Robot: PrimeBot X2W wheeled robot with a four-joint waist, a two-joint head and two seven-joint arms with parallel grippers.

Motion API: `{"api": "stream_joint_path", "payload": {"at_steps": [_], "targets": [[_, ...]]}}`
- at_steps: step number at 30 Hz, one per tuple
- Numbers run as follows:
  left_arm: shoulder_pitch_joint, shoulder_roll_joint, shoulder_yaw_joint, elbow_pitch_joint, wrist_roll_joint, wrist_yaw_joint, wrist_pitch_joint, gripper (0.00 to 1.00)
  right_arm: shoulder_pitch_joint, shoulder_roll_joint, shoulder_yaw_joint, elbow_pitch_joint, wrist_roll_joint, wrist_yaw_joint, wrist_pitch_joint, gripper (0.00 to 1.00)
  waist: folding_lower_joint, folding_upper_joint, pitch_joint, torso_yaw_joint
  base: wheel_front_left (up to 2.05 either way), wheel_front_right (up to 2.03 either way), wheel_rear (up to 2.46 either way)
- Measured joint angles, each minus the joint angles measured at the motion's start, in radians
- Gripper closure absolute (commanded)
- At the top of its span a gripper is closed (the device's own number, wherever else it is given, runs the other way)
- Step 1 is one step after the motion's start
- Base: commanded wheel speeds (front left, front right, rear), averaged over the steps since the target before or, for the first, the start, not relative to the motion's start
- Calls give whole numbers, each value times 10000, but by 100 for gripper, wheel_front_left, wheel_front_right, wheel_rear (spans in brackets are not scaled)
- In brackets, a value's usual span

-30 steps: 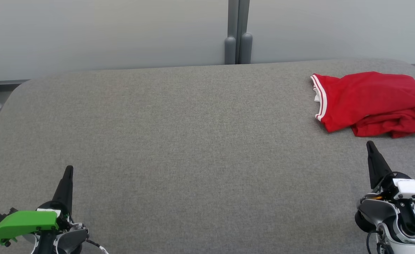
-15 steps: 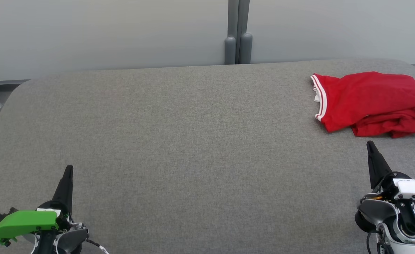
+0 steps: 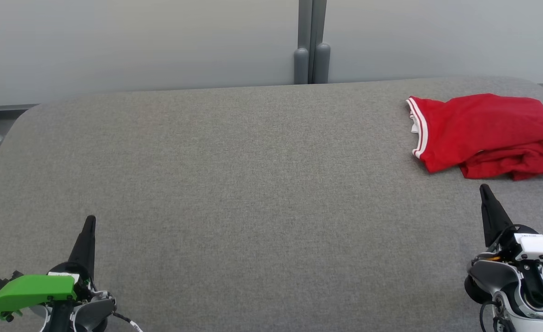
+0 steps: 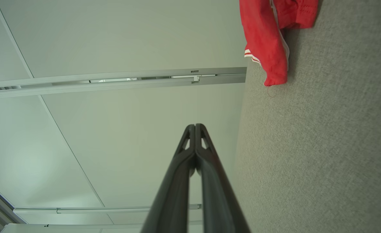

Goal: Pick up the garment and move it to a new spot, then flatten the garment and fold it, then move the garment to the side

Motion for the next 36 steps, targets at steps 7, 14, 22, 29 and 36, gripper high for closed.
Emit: {"api": "stream_joint_path", "payload": {"at_steps": [7, 14, 22, 29, 36], "targets": [[0, -2, 0, -4, 0, 0, 0, 100, -1, 0, 0, 0, 0, 0, 0, 100, 0, 0, 0, 0, 0, 0, 0], [0, -2, -2, -10, 0, 0, 0, 100, -1, 0, 0, 0, 0, 0, 2, 100, 0, 0, 0, 0, 0, 0, 0], [0, -2, -2, -17, 0, 0, 0, 100, -2, 2, -2, 2, 0, 13, 54, 100, 0, 0, 0, 0, 0, 0, 0], [0, -2, -2, -42, 0, 2, -2, 100, -2, 2, -2, 2, 0, 13, 54, 100, 0, 0, 0, 0, 0, 0, 0], [0, -2, -2, -56, 0, 2, -2, 100, -2, 2, -4, 4, 0, 13, 54, 100, 0, 0, 0, 0, 0, 0, 0]]}}
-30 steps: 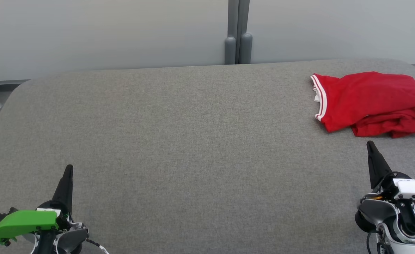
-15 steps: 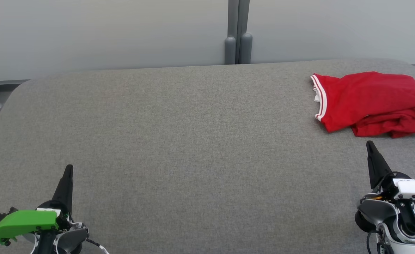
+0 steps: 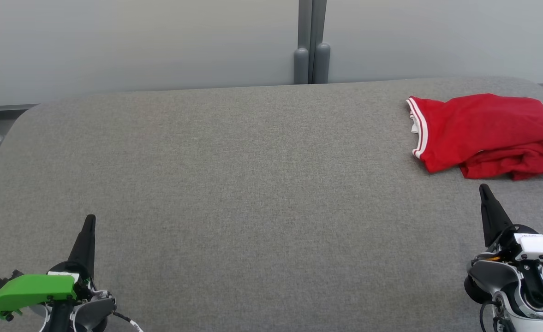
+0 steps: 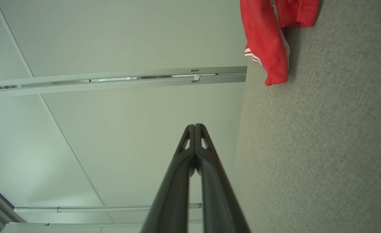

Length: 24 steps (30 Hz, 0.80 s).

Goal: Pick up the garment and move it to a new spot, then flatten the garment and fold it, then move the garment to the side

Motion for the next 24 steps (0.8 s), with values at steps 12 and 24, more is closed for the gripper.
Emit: {"api": "stream_joint_path", "payload": {"at_steps": [12, 24], "targets": [[0, 0, -2, -2, 0, 0, 0, 100, -1, 0, 0, 0, 0, 0, 0, 100, 0, 0, 0, 0, 0, 0, 0], [0, -2, -2, -4, 0, 0, 0, 100, -1, 0, 0, 2, 0, 2, 0, 100, 0, 0, 0, 0, 0, 0, 0]]}}
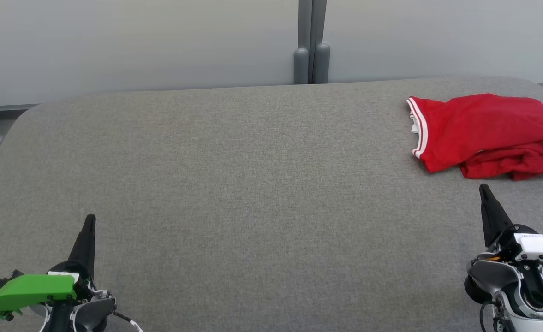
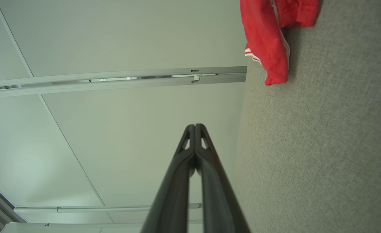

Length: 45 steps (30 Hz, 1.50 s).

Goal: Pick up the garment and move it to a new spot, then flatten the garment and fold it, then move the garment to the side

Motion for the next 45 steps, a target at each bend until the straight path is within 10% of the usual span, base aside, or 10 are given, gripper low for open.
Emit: {"api": "stream_joint_path", "payload": {"at_steps": [45], "targets": [[0, 0, -2, -25, 0, 0, -2, 100, -3, 0, -6, 6, 0, 58, 0, 100, 0, 0, 0, 0, 0, 0, 0]]}}
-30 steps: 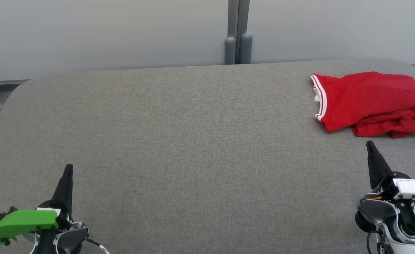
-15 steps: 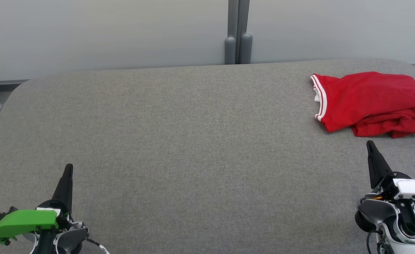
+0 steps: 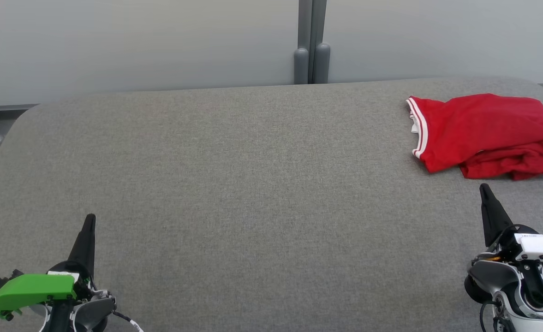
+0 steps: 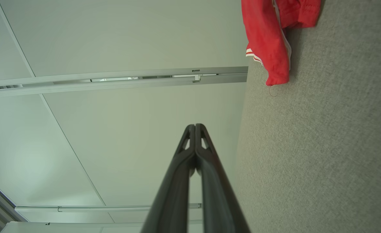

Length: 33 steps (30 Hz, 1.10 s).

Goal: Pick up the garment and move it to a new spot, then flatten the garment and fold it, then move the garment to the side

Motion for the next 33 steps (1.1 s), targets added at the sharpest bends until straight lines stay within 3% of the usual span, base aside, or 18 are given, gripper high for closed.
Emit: {"api": "stream_joint_path", "payload": {"at_steps": [33], "targets": [[0, 0, -2, -13, 0, 0, 0, 100, -1, 0, -2, 2, 0, 0, 0, 100, 0, 0, 0, 0, 0, 0, 0]]}}
